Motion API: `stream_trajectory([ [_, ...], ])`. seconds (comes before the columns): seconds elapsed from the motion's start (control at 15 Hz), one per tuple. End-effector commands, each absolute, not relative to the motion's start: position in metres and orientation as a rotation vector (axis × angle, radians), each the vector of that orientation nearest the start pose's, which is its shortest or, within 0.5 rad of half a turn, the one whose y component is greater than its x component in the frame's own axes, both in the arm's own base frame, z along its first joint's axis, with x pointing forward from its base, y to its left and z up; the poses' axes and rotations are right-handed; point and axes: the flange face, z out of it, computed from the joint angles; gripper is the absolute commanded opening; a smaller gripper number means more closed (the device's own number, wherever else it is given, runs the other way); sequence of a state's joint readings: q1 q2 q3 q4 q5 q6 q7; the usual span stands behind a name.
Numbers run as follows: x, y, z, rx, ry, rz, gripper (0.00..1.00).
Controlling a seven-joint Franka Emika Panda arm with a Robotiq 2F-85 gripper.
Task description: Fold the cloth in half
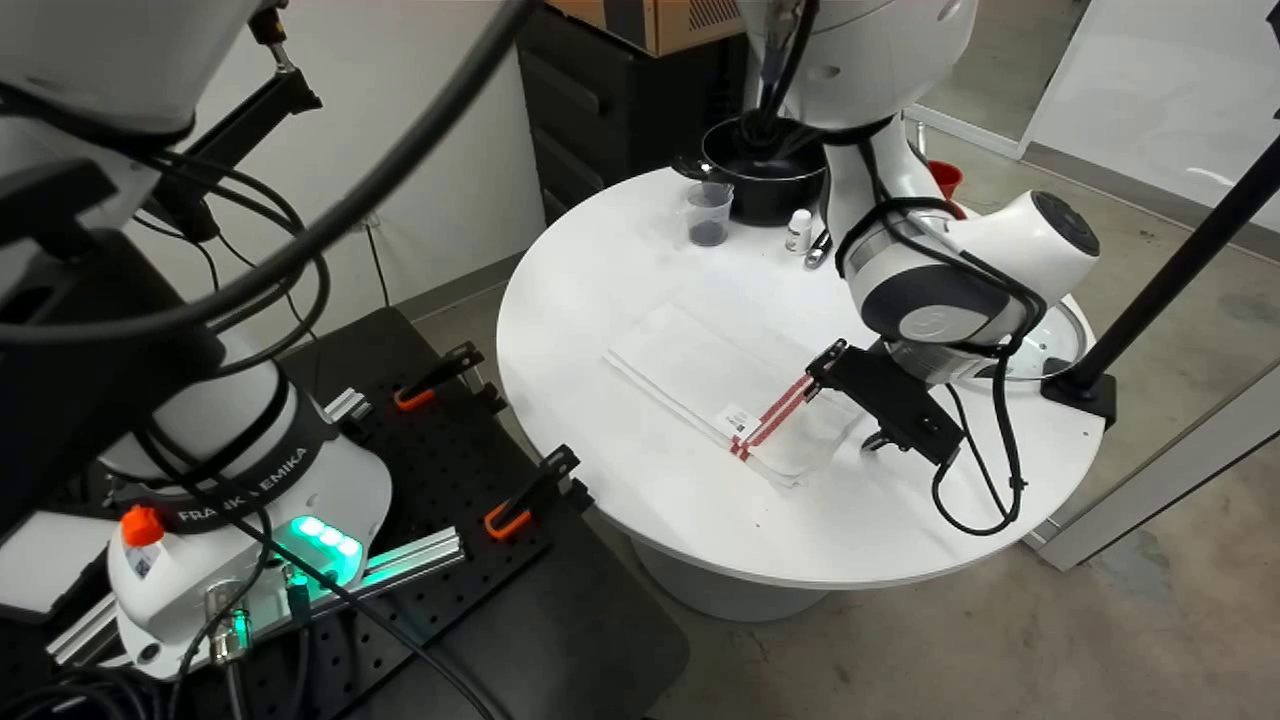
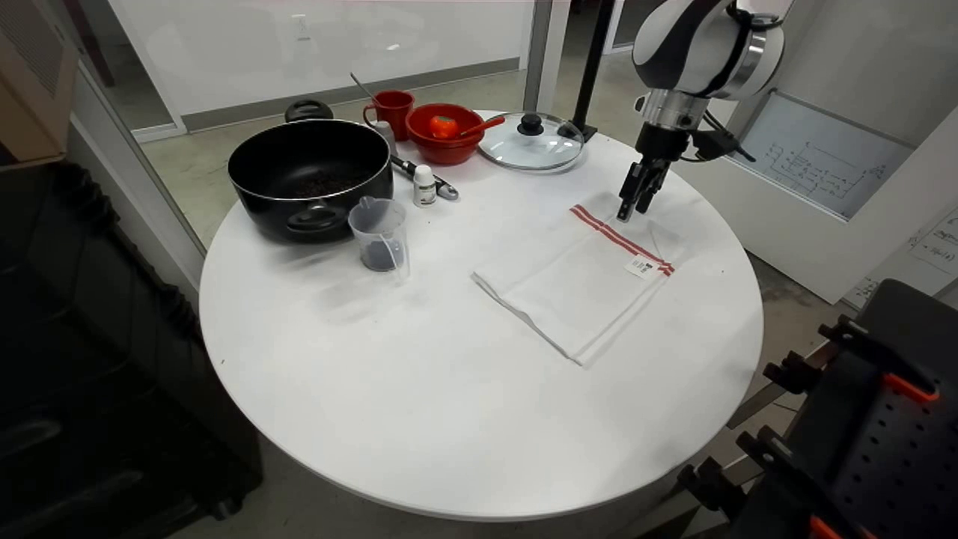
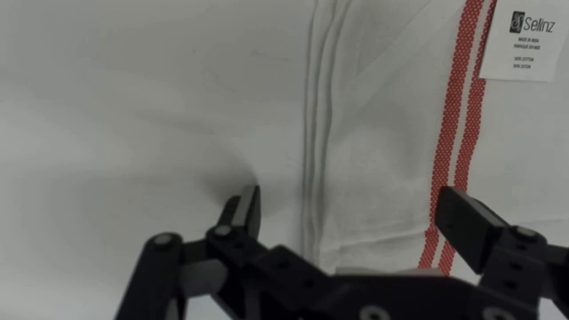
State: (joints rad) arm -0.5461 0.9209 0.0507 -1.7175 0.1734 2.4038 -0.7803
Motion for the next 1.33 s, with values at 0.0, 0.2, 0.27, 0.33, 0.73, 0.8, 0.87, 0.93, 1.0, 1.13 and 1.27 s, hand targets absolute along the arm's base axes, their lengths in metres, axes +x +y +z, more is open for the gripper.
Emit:
stream_trajectory([
  [0.0, 0.551, -0.295, 0.020, -2.819, -0.225, 0.220, 1.00],
  [0.2, 0.552, -0.292, 0.015, -2.788, -0.225, 0.241, 0.73],
  [0.27, 0.553, -0.292, 0.013, -2.784, -0.230, 0.243, 0.70],
  [0.33, 0.553, -0.292, 0.012, -2.780, -0.228, 0.247, 0.63],
  [0.73, 0.560, -0.292, 0.020, -2.745, -0.218, 0.262, 0.16],
  [0.8, 0.561, -0.293, 0.021, -2.743, -0.214, 0.262, 0.10],
  [0.87, 0.562, -0.294, 0.023, -2.741, -0.205, 0.267, 0.01],
  [0.93, 0.563, -0.294, 0.025, -2.739, -0.201, 0.273, 0.00],
  [1.0, 0.564, -0.295, 0.025, -2.737, -0.201, 0.273, 0.00],
  [1.13, 0.564, -0.296, 0.025, -2.740, -0.193, 0.271, 0.02],
  [1.27, 0.565, -0.297, 0.027, -2.740, -0.185, 0.269, 0.02],
])
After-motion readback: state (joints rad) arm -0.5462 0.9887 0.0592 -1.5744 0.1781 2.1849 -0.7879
